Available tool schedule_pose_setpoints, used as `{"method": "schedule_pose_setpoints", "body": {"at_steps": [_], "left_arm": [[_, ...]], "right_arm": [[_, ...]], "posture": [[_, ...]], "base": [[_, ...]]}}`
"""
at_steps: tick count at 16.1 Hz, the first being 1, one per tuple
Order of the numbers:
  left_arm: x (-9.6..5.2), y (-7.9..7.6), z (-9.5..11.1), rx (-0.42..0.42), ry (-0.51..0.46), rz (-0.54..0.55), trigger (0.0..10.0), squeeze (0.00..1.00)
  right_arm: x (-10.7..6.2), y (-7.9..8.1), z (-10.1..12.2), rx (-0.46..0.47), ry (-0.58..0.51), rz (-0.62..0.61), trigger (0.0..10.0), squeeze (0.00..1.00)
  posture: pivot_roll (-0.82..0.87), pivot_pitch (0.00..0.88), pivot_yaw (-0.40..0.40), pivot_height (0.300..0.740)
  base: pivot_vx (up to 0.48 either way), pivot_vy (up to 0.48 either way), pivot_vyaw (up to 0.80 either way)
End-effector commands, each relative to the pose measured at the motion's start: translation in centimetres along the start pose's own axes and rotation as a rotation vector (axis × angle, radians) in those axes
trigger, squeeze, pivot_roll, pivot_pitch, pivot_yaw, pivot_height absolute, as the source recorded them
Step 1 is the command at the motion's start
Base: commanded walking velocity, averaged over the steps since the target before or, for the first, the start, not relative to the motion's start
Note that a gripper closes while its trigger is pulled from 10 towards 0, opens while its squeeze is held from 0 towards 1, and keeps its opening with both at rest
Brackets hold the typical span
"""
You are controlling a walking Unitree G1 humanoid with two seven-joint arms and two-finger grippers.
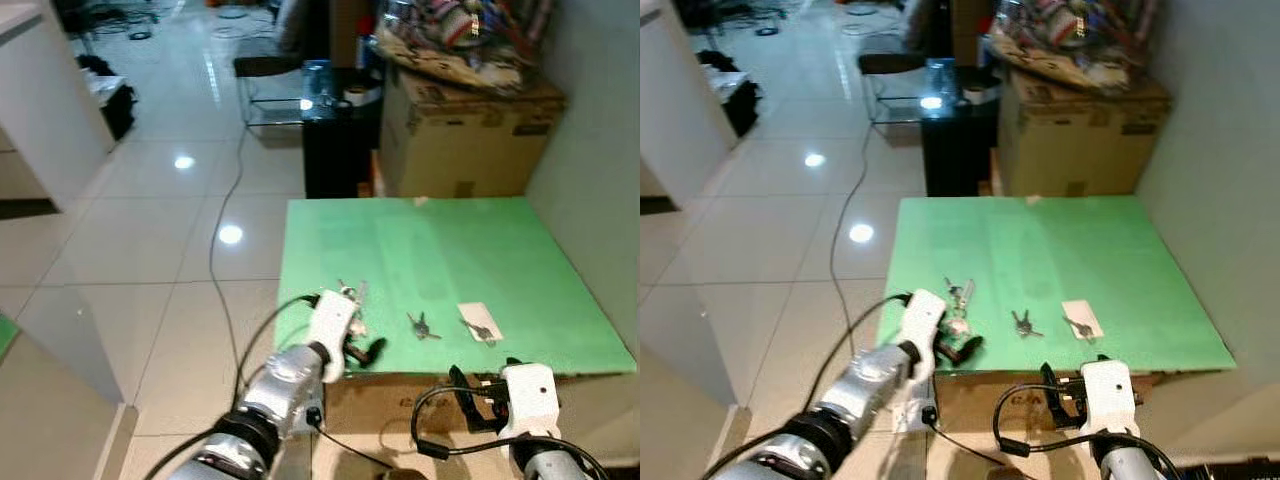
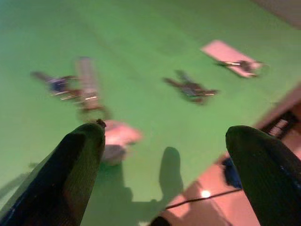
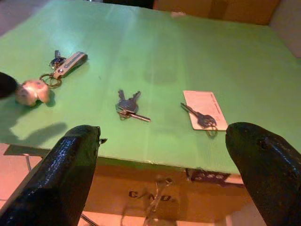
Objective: Hang keys on a hook
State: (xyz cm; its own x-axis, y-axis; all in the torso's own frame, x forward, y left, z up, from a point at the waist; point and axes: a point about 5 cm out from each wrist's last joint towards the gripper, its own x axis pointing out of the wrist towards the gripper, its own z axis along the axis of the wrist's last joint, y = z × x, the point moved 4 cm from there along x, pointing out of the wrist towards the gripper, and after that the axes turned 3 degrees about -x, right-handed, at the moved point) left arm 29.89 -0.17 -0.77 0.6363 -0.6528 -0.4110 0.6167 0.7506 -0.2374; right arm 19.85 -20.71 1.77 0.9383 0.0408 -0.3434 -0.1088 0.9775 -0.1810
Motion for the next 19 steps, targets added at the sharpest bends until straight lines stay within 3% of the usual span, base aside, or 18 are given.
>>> {"method": "schedule_pose_setpoints", "body": {"at_steps": [1,6,10,19], "left_arm": [[0.2,0.2,0.8,0.04,-0.02,0.009,10.0,0.0],[0.9,0.1,2.3,0.113,-0.068,0.079,10.0,0.0],[1.1,0.4,2.0,0.092,-0.046,0.109,10.0,0.0],[2.4,-2.2,2.1,0.029,-0.012,0.064,10.0,0.0]], "right_arm": [[-0.5,0.1,0.3,-0.014,-0.015,-0.004,10.0,0.0],[-1.2,1.3,0.2,-0.018,-0.019,0.02,10.0,0.0],[-2.5,2.0,0.1,-0.017,-0.011,0.024,10.0,0.0],[-5.5,4.7,4.3,-0.015,-0.064,0.057,10.0,0.0]], "posture": [[-0.29,0.034,0.086,0.74],[-0.32,0.071,0.095,0.74],[-0.35,0.099,0.108,0.74],[-0.39,0.162,0.115,0.74]], "base": [[0.0,0.0,0.0],[0.0,0.0,0.0],[0.0,0.0,0.0],[0.0,0.0,0.0]]}}
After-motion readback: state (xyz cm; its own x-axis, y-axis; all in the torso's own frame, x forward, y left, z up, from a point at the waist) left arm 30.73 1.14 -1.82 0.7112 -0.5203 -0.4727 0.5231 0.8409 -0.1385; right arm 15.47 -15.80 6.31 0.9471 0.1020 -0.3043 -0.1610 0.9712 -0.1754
